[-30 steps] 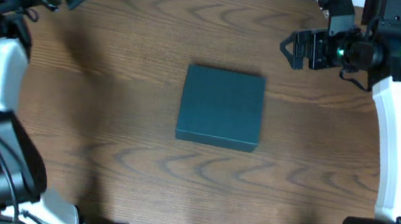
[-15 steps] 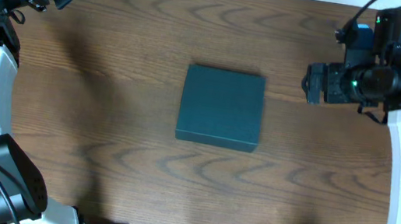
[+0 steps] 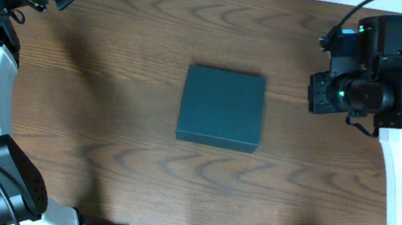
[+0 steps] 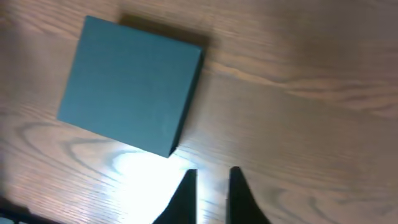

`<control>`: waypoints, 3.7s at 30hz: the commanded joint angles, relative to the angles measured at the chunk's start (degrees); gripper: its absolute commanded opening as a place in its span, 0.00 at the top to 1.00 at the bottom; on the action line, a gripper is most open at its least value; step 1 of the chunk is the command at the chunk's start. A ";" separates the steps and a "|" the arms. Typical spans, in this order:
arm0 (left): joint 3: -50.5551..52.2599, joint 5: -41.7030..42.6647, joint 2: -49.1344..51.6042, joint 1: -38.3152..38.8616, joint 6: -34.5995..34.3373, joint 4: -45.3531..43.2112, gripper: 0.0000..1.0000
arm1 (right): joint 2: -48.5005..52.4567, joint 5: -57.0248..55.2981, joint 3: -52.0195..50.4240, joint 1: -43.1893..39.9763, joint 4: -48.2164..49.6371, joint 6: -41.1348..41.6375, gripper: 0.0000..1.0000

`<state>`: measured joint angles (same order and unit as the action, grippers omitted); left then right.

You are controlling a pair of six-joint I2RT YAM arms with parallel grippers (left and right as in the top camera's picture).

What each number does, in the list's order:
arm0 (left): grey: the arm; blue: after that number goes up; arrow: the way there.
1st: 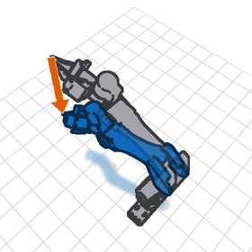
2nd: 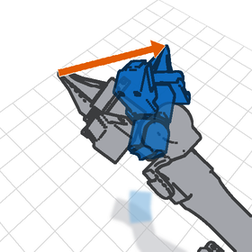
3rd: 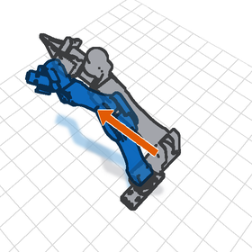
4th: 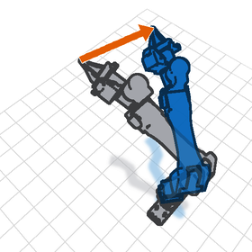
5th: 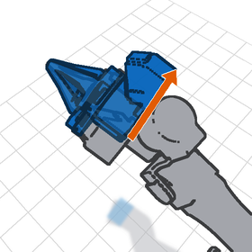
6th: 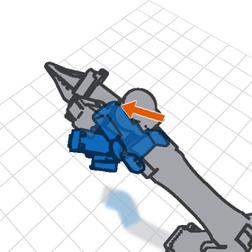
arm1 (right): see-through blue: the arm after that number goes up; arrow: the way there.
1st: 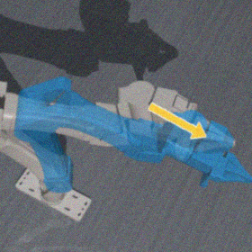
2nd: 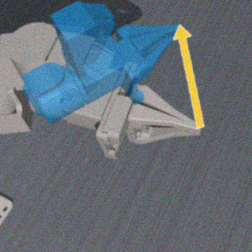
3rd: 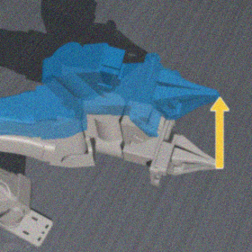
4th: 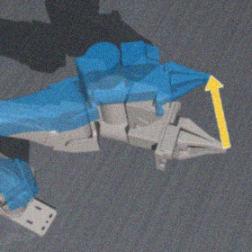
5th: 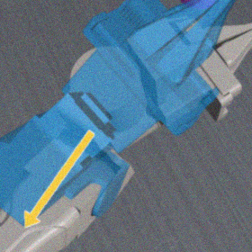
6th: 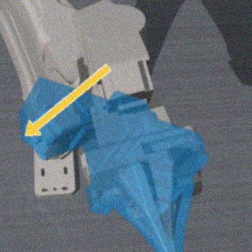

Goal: Pack container

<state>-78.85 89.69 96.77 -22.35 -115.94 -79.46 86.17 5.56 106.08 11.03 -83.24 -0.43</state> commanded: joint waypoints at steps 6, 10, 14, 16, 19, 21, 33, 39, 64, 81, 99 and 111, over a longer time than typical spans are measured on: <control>-0.94 0.31 0.13 -0.24 -3.30 -0.28 0.01 | -0.02 0.04 1.05 2.03 0.11 0.20 0.62; -0.94 0.31 0.13 -0.24 -3.32 -0.28 0.01 | -0.02 0.04 1.05 2.03 0.09 0.17 0.01; -0.94 0.31 0.13 -0.24 -3.30 -0.28 0.01 | -0.02 0.02 1.05 2.03 0.07 0.17 0.01; -0.94 0.31 0.13 -0.24 -3.30 -0.28 0.02 | -0.02 0.02 1.05 2.03 0.07 0.17 0.01; -0.94 0.31 0.13 -0.24 -3.32 -0.28 0.01 | -0.02 0.02 1.05 2.03 0.09 0.17 0.01; -0.94 0.31 0.13 -0.24 -3.32 -0.28 0.01 | -0.02 0.02 1.05 2.03 0.09 0.17 0.01; -0.94 0.31 0.13 -0.24 -3.30 -0.28 0.01 | -0.02 0.02 1.05 2.03 0.09 0.17 0.01; -0.94 0.31 0.13 -0.24 -3.30 -0.28 0.01 | -0.02 0.02 1.05 2.03 0.09 0.17 0.01; -0.94 0.31 0.13 -0.24 -3.32 -0.28 0.01 | -24.44 -2.34 -7.61 2.01 24.85 -0.94 0.01; -0.94 0.31 0.13 -0.24 -3.30 -0.28 0.01 | -57.72 -1.01 -52.68 -1.11 62.95 -0.90 0.01; -0.94 0.31 0.13 -0.24 -3.32 -0.28 0.02 | -77.72 -1.05 -79.97 -5.90 83.12 -0.24 0.01; -0.94 0.31 0.13 -0.24 -3.32 -0.28 0.02 | -84.48 -2.78 -92.41 -8.00 88.67 -0.24 0.01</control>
<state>-78.85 89.67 96.77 -22.35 -115.94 -79.46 3.11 3.99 15.20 3.86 5.15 -0.67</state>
